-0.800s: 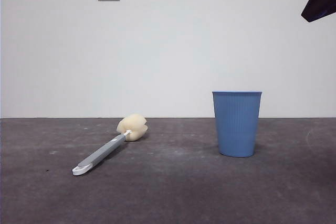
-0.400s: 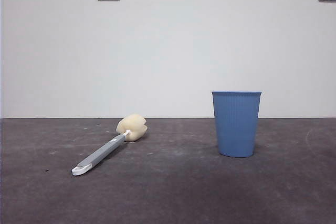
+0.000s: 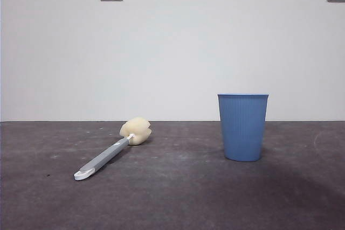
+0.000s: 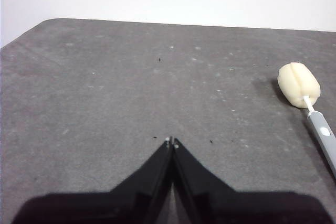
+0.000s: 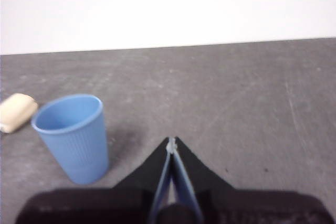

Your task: Pick up the cup brush,pick up the cup,insert the brush into the cup,clean the cup,put the cup brush back,put the cup back to the fixed position on the table

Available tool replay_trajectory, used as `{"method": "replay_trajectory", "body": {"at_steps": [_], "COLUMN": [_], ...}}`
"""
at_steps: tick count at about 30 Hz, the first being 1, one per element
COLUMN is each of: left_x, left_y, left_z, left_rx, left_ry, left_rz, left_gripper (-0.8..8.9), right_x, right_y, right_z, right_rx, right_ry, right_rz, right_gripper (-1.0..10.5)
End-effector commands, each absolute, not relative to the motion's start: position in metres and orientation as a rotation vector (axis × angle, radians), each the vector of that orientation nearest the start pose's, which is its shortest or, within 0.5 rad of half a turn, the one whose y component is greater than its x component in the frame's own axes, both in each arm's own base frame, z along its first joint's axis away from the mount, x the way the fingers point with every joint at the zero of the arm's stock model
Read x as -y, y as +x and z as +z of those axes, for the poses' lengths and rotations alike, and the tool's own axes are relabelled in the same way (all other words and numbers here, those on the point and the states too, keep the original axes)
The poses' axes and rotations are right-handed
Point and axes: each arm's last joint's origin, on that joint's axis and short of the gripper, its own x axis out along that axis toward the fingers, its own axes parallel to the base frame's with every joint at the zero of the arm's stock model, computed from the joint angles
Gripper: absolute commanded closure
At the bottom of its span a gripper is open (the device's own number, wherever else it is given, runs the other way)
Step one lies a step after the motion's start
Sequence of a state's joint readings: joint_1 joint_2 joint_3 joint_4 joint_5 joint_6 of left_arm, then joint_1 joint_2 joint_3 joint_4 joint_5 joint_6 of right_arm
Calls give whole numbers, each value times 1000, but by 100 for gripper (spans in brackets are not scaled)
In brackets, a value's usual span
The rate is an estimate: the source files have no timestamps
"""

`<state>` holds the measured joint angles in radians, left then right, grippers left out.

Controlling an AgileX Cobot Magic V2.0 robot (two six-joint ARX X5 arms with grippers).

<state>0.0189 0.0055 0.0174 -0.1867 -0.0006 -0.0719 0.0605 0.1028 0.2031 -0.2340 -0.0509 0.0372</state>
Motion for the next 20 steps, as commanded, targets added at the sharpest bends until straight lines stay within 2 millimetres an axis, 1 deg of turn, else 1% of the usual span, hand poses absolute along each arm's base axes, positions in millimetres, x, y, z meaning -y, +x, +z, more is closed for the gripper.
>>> {"method": "replay_trajectory", "body": {"at_steps": [1, 4, 8, 20], "left_x": [-2, -2, -2, -2], "left_y": [96, 96, 96, 96], "left_z": [147, 147, 147, 147], "left_rx": [-184, -184, -184, -184], "left_ry": [-79, -79, -79, -79], "left_rz": [26, 26, 26, 26], "left_gripper": [816, 816, 816, 816], "right_x": [-5, -5, -5, -5], "right_y": [92, 93, 95, 96], "right_z": [183, 166, 148, 148], "right_rx": [-149, -159, -193, -188], "right_ry": [47, 82, 94, 97], "right_rz": [90, 80, 76, 71], "right_gripper": [946, 946, 946, 946]}}
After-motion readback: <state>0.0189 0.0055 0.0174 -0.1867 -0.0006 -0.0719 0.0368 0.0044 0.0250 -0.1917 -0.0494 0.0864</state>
